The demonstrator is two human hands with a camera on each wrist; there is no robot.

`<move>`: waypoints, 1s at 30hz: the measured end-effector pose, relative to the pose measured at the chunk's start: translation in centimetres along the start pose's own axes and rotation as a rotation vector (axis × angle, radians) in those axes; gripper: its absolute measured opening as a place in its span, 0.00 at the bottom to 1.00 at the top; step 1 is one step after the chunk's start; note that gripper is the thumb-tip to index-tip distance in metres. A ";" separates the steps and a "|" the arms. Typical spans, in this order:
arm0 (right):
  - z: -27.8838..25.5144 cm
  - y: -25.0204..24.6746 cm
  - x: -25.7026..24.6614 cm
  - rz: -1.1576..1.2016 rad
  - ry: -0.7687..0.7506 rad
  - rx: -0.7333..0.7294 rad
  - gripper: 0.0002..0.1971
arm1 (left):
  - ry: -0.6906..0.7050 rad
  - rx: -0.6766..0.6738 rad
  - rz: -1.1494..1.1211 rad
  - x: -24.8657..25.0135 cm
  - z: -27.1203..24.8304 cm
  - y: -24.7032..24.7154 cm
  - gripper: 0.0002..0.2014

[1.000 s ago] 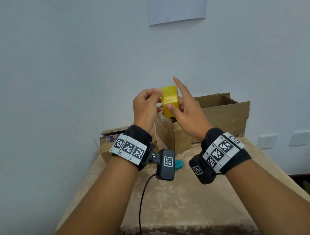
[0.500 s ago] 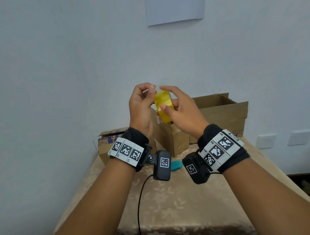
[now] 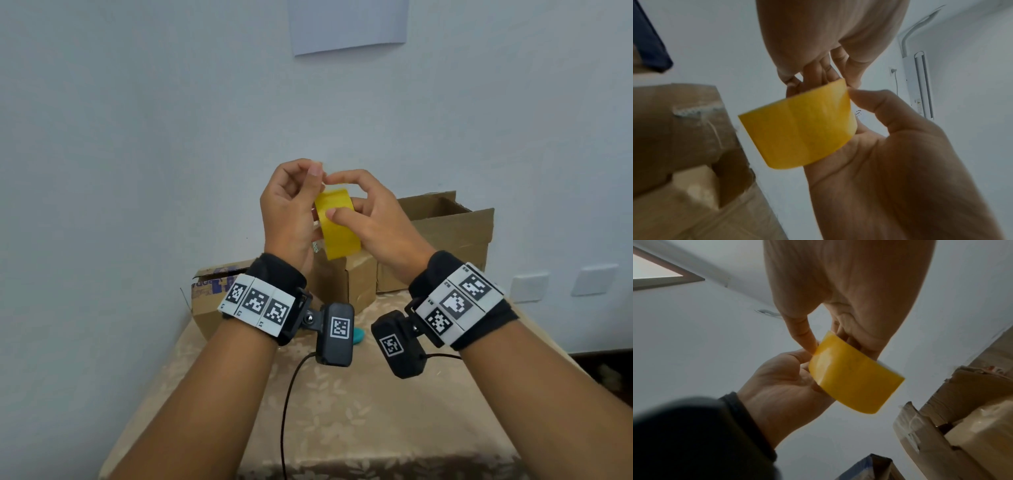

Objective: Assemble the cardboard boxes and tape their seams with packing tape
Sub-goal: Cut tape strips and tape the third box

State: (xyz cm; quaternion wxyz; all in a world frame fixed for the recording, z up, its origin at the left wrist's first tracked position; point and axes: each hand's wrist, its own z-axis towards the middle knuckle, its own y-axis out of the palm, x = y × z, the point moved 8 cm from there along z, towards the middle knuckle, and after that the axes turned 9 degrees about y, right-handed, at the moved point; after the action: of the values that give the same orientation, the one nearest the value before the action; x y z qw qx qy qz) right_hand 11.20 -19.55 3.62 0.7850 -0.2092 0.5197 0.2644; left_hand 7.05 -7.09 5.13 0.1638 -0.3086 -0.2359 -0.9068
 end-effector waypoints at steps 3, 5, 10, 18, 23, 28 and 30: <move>-0.3 -0.7 0.0 -0.047 0.001 0.044 0.21 | -0.068 -0.004 -0.049 -1.0 -0.6 1.4 0.01; -0.6 -1.5 0.3 -0.012 0.032 0.055 0.21 | -0.117 -0.018 -0.052 -1.8 -1.2 2.5 0.01; -1.2 -3.8 2.1 0.066 0.145 0.081 0.20 | -0.186 -0.042 0.038 -3.7 -1.9 3.8 0.02; -1.2 -5.4 4.7 0.094 0.200 0.066 0.19 | -0.149 -0.072 0.129 -4.8 -2.1 5.6 0.03; -0.8 -5.5 6.2 0.126 0.277 0.041 0.17 | -0.075 -0.103 0.133 -4.8 -1.9 5.5 0.06; -0.7 -5.4 6.0 0.020 0.250 0.008 0.09 | -0.043 -0.092 0.087 -4.4 -1.4 4.8 0.04; -0.7 -5.2 5.8 -0.011 0.241 0.025 0.12 | -0.046 -0.078 0.027 -4.1 -1.1 4.6 0.05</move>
State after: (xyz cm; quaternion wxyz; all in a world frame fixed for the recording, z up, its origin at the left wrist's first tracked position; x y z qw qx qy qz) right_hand 15.89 -22.82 -1.74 0.7209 -0.2324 0.6122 0.2268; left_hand 11.67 -10.93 3.21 0.1585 -0.3389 -0.1997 -0.9056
